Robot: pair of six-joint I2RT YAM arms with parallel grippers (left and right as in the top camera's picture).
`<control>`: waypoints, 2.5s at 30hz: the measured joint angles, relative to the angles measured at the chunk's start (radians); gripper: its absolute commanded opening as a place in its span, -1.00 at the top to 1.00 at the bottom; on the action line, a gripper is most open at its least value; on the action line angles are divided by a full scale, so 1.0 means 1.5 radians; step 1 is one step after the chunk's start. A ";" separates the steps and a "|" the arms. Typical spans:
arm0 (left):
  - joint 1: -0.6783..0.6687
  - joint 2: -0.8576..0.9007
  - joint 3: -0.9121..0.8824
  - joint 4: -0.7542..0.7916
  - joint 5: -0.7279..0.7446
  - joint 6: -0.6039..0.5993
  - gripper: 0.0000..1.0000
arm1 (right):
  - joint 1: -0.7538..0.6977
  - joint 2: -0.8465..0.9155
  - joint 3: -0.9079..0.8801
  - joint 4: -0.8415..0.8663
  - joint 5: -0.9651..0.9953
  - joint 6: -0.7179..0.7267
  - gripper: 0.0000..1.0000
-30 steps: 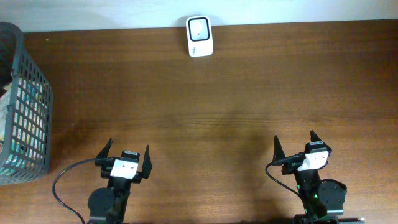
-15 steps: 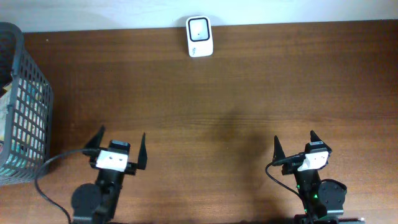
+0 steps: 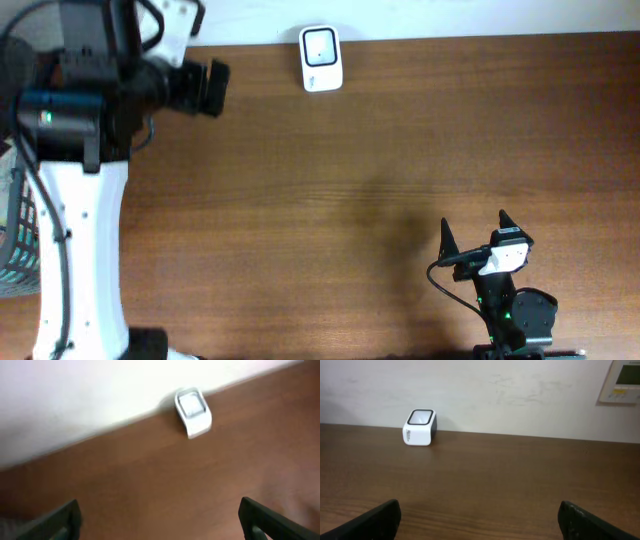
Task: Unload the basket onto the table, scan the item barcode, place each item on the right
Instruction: 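Pick a yellow snack bag from the basket with the left gripper, place it center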
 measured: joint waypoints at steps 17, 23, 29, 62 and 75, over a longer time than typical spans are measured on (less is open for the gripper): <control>0.543 0.190 0.036 0.120 -0.171 -0.156 -1.00 | 0.000 0.000 0.000 -0.001 0.000 0.000 -0.97; 0.608 0.401 0.036 0.139 0.049 0.035 -0.99 | 0.000 0.000 0.000 -0.001 0.000 0.000 -0.97; 0.612 0.508 0.036 0.196 0.132 0.120 -0.71 | 0.000 0.000 0.000 -0.001 0.000 0.000 -0.97; -0.047 0.373 0.040 -0.187 0.351 0.300 1.00 | 0.000 0.000 0.000 -0.001 0.000 0.000 -0.97; 0.041 0.260 0.285 -0.002 0.038 0.012 -0.98 | 0.000 0.001 0.000 -0.001 0.000 0.001 -0.97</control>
